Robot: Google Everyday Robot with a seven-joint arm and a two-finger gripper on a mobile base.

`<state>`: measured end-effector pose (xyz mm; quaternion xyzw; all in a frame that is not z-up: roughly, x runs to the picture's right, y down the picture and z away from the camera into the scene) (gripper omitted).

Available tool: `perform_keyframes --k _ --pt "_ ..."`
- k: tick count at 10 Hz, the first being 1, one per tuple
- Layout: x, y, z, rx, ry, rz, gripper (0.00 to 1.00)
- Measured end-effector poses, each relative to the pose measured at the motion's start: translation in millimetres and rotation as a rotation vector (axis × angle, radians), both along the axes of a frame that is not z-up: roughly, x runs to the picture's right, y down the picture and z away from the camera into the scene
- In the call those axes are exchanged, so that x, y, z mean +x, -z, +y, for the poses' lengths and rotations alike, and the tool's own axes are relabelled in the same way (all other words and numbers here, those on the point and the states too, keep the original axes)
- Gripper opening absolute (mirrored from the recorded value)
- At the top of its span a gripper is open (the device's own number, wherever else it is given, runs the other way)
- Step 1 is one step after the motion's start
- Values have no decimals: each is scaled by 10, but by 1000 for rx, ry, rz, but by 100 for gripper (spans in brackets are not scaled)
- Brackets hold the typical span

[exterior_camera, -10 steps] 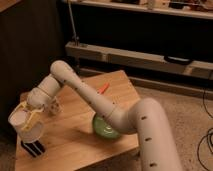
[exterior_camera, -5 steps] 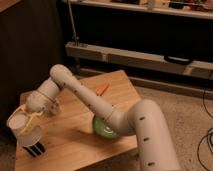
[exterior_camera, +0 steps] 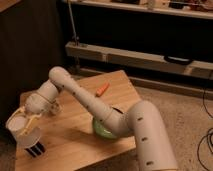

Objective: Place the ceramic cup over the eraser

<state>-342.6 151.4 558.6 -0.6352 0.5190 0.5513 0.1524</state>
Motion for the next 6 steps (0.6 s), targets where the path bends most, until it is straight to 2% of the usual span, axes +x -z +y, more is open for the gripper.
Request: perform_keyframes --k 6 --pt "-26 -99 89 3 9 9 0"
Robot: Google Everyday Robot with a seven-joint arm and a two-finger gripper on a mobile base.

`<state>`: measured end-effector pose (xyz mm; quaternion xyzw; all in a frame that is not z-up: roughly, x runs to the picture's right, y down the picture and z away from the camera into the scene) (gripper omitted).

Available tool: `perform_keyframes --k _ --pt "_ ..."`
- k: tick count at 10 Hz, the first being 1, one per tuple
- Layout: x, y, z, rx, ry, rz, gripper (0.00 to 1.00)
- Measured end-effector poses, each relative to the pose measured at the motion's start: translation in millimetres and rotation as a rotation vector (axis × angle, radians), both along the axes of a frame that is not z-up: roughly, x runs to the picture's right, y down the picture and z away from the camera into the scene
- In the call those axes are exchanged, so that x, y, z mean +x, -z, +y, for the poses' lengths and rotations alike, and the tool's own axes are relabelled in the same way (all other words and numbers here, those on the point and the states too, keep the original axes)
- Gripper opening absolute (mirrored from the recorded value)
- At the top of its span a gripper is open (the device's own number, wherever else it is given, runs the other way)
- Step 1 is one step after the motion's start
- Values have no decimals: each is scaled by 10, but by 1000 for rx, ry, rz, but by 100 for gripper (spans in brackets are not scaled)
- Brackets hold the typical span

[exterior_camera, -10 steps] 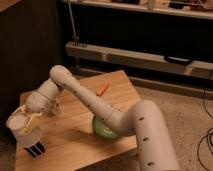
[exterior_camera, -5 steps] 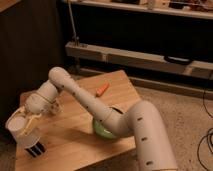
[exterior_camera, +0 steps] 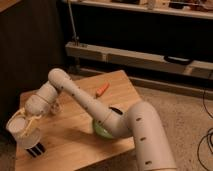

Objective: Place the ceramic cup over the eraser

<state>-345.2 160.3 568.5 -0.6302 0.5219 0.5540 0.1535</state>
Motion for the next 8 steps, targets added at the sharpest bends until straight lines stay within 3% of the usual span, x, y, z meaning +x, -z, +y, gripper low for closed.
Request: perform_keyframes --k 5,6,8 --pt "2 -158 135 -8 4 27 0" --pt "3 -207 172 -11 3 35 4" --pt "-4 -310 259 -20 2 47 26"
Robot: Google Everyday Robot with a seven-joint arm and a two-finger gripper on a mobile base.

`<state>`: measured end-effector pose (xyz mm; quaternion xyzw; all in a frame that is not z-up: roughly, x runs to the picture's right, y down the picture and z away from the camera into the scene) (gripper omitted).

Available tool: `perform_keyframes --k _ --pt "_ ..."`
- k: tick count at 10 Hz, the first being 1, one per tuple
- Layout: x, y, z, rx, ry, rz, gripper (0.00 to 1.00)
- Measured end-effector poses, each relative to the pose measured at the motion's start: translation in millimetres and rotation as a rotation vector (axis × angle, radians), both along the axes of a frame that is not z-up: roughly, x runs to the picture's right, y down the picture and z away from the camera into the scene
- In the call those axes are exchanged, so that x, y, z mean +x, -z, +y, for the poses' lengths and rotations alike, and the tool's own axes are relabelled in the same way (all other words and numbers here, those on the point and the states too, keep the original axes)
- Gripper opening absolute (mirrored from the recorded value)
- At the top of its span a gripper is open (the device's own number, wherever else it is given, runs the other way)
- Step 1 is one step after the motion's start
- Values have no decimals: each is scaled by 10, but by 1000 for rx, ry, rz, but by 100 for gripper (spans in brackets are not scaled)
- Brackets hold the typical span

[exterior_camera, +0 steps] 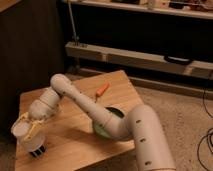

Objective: Place the ceramic cup over the eraser

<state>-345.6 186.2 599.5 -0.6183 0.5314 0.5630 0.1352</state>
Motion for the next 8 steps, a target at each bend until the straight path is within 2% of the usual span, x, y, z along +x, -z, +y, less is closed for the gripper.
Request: perform_keyframes --k 5,8 --pt "-10 -41 64 21 8 1 78" --pt "-12 -51 88 5 2 5 80"
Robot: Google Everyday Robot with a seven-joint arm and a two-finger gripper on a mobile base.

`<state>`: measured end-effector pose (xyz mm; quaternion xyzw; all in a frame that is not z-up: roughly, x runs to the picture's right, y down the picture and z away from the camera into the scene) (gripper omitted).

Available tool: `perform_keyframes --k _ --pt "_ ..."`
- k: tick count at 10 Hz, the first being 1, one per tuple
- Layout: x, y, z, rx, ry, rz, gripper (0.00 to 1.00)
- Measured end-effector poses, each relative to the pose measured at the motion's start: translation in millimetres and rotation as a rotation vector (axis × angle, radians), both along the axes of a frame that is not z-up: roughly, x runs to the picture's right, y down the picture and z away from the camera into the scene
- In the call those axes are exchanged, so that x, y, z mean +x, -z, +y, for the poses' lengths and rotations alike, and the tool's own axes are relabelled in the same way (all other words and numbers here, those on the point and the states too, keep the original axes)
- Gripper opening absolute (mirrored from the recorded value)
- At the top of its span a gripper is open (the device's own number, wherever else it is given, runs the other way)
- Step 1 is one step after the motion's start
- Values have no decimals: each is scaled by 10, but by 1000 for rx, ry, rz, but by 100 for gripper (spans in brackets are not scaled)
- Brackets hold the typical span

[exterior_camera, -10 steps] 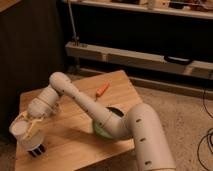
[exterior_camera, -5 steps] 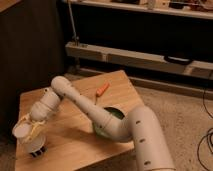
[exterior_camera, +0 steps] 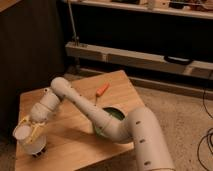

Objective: Place the ceramic cup over the eraser

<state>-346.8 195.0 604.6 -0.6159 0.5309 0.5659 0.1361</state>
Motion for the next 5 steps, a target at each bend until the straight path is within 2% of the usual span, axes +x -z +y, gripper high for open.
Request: perform_keyframes --k 4,5 --pt "-1 1 25 -7 2 7 80" --pt "21 -4 0 14 -13 25 80"
